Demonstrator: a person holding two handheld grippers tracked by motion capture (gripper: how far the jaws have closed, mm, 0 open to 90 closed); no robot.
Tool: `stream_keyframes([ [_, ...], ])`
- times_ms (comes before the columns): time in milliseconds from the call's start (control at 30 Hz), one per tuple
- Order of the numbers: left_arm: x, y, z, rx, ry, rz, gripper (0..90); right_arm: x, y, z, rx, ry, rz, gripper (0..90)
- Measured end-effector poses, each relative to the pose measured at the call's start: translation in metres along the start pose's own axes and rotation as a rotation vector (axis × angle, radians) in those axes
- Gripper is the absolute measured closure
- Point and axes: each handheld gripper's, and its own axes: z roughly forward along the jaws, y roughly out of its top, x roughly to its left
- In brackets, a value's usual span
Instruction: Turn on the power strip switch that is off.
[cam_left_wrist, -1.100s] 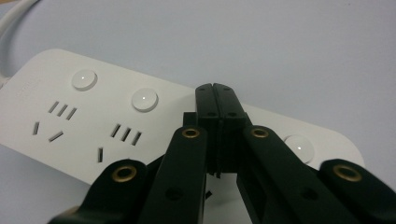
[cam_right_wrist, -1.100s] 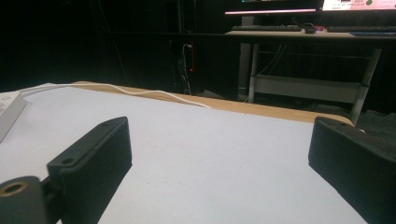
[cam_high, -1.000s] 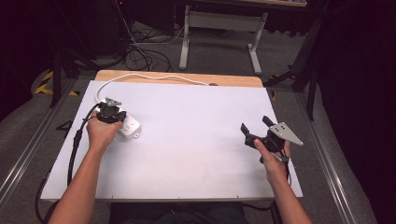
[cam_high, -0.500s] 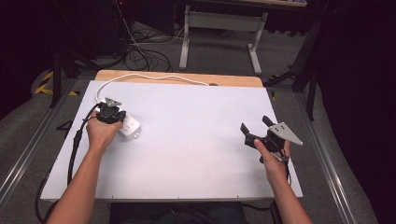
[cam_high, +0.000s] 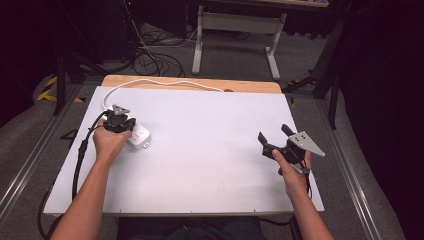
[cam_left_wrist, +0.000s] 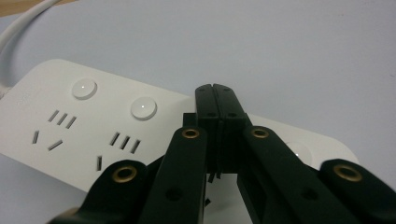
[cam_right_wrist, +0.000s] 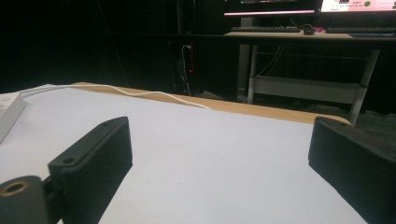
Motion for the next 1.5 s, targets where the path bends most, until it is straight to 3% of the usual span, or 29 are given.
stream_keyframes([
  [400, 0.005, -0.002, -0.003, -0.023, -0.013, -0.035, 90.0, 0.001, 0.001, 0.000, -0.001, 0.000, -0.003, 6.6],
  [667, 0.007, 0.001, -0.014, -0.109, -0.017, -0.063, 89.9, 0.001, 0.001, 0.001, -0.001, 0.000, -0.004, 6.6],
  [700, 0.007, 0.003, -0.019, -0.147, -0.028, -0.073, 89.9, 0.002, 0.001, 0.001, -0.002, 0.000, -0.004, 6.6],
  [800, 0.007, 0.004, -0.024, -0.182, -0.029, -0.073, 89.8, 0.002, 0.001, 0.001, -0.001, 0.001, -0.004, 6.6],
  [833, 0.007, 0.004, -0.028, -0.220, -0.028, -0.074, 88.7, 0.002, 0.001, 0.001, -0.001, -0.001, -0.006, 6.6],
  [933, 0.008, 0.004, -0.033, -0.262, -0.023, -0.077, 81.4, 0.002, 0.001, 0.001, -0.001, -0.001, -0.006, 6.6],
  [1067, 0.008, 0.004, -0.037, -0.285, -0.018, -0.068, 74.8, 0.002, 0.001, 0.001, -0.001, 0.000, -0.006, 6.6],
  [1267, 0.002, 0.007, -0.059, -0.350, -0.006, -0.055, 63.3, 0.002, 0.001, 0.002, -0.001, 0.001, -0.004, 6.5],
  [1367, -0.002, 0.009, -0.068, -0.383, -0.001, -0.068, 55.4, 0.002, 0.001, 0.002, 0.000, 0.003, -0.004, 6.5],
  [1500, -0.005, 0.009, -0.072, -0.391, 0.007, -0.077, 49.0, 0.002, 0.001, 0.003, -0.002, 0.004, -0.003, 6.5],
])
